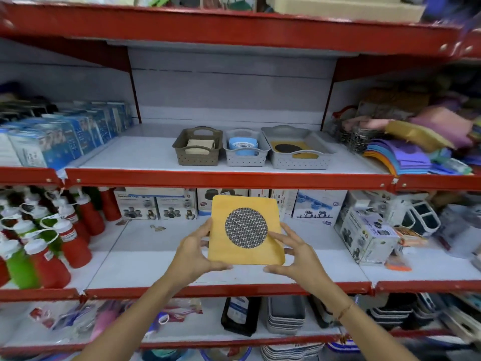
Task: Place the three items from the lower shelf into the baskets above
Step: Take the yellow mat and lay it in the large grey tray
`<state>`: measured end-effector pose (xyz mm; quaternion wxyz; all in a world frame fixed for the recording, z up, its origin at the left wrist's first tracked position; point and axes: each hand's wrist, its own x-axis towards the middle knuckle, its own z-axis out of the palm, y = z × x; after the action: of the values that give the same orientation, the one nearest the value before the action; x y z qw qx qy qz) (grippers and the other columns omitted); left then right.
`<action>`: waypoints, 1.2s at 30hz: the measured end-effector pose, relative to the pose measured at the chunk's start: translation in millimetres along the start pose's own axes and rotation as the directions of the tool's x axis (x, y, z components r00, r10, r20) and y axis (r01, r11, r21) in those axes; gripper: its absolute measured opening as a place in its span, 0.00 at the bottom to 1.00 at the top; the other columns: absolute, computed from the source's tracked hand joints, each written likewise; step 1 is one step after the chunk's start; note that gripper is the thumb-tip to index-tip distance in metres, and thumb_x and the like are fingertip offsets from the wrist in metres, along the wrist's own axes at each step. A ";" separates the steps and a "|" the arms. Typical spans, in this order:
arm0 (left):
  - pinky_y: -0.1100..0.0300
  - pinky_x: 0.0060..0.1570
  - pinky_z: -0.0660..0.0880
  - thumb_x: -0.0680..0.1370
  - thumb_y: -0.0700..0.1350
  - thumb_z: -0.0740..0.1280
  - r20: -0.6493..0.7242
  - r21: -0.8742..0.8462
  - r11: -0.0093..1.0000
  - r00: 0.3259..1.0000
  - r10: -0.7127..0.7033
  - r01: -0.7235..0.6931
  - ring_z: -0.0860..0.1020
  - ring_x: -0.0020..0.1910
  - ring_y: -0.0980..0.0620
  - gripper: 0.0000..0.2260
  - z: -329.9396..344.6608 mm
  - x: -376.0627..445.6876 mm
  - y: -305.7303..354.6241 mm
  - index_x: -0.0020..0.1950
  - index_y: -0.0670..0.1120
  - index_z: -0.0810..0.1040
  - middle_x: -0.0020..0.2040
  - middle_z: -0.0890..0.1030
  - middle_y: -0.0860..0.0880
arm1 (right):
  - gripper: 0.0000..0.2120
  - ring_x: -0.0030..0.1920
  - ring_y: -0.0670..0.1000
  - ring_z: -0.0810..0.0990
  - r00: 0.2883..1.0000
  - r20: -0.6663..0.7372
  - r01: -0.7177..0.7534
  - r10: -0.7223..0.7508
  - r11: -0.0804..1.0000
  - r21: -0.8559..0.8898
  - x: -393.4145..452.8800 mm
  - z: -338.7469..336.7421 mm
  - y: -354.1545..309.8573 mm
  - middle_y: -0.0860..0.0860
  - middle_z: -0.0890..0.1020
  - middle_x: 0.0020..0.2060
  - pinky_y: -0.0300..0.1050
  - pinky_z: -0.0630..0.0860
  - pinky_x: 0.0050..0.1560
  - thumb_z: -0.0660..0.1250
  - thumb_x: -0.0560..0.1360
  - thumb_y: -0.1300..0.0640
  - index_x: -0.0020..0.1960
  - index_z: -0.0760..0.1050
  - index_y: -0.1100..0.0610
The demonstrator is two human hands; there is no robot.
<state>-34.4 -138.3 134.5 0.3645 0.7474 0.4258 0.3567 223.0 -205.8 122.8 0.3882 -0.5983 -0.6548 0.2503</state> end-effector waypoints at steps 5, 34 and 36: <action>0.81 0.43 0.70 0.56 0.52 0.82 -0.001 -0.053 0.986 0.987 0.159 -0.159 0.77 0.51 0.64 0.51 -16.9 16.9 49.0 0.71 0.63 0.58 0.54 0.77 0.69 | 0.36 0.63 0.39 0.72 0.993 -0.085 0.083 -0.087 0.995 -0.046 0.7 -46.5 -32.6 0.37 0.59 0.74 0.34 0.72 0.57 0.79 0.58 0.43 0.64 0.72 0.36; 0.51 0.59 0.71 0.80 0.60 0.54 0.284 0.697 0.657 0.952 0.114 -0.286 0.74 0.62 0.41 0.22 45.4 325.7 149.8 0.71 0.53 0.65 0.66 0.75 0.42 | 0.18 0.69 0.44 0.71 0.967 0.017 0.243 -0.255 0.895 -0.375 253.0 -263.0 25.8 0.40 0.76 0.65 0.46 0.66 0.72 0.62 0.70 0.36 0.60 0.73 0.33; 0.53 0.59 0.72 0.80 0.60 0.54 0.308 0.687 0.654 0.942 0.133 -0.317 0.76 0.58 0.44 0.21 46.6 331.6 142.8 0.68 0.52 0.69 0.62 0.78 0.43 | 0.21 0.69 0.44 0.71 0.973 0.041 0.226 -0.227 0.895 -0.384 267.3 -263.1 35.8 0.40 0.77 0.65 0.52 0.67 0.72 0.61 0.69 0.33 0.61 0.75 0.35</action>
<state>185.6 94.6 307.2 0.0367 0.9132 0.3903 0.1116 461.2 25.3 301.1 0.2907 -0.5833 -0.7554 0.0681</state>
